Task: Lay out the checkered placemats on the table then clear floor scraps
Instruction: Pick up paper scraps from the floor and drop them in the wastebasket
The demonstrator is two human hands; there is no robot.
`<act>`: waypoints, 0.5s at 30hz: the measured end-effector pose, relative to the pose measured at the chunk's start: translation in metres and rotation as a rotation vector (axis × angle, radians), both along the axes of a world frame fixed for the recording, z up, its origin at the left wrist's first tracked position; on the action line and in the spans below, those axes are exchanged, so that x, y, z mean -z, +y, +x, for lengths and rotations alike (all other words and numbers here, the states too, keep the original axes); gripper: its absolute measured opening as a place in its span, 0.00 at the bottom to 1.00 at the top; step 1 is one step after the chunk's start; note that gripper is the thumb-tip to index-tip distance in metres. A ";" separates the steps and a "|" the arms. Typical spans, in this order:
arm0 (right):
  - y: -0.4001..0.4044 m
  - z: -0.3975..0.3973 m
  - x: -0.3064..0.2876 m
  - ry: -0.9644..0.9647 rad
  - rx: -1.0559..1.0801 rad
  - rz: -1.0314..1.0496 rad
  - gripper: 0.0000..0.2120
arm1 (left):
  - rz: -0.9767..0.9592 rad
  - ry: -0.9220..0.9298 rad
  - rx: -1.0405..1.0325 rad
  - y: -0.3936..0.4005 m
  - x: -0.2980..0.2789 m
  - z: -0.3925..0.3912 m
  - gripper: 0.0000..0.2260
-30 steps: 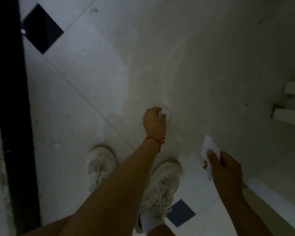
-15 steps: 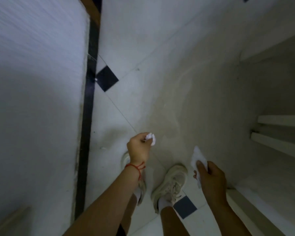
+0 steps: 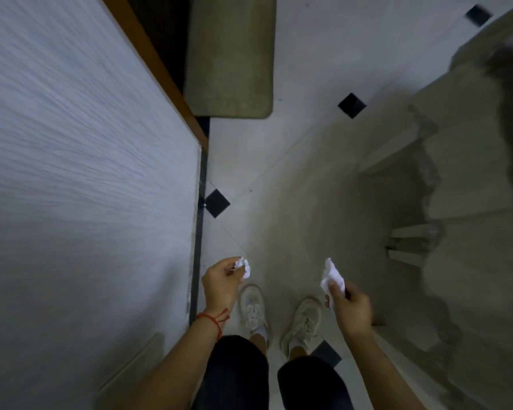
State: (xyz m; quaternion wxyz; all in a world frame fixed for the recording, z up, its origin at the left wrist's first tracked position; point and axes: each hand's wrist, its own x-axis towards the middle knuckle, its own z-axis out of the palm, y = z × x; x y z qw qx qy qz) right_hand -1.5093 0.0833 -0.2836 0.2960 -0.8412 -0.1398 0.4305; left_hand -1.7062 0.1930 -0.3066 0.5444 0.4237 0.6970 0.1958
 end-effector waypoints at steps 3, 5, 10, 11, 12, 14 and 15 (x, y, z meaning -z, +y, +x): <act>-0.004 -0.005 -0.040 -0.007 0.030 0.041 0.14 | 0.044 -0.057 -0.002 0.004 -0.052 0.005 0.05; -0.009 -0.007 -0.064 -0.006 0.065 0.061 0.13 | 0.068 -0.097 0.000 0.003 -0.080 0.007 0.05; -0.030 -0.009 -0.109 -0.032 0.140 0.092 0.15 | 0.083 -0.146 0.115 -0.005 -0.129 0.010 0.04; -0.036 -0.010 -0.113 -0.047 0.173 0.093 0.16 | 0.077 -0.145 0.145 -0.007 -0.131 0.008 0.04; -0.043 -0.010 -0.116 -0.059 0.208 0.095 0.16 | 0.068 -0.142 0.177 -0.008 -0.132 0.007 0.05; -0.058 -0.014 -0.121 -0.083 0.294 0.108 0.17 | 0.061 -0.124 0.261 -0.011 -0.132 0.003 0.04; -0.067 -0.017 -0.123 -0.093 0.346 0.113 0.17 | 0.058 -0.112 0.312 -0.013 -0.132 0.002 0.05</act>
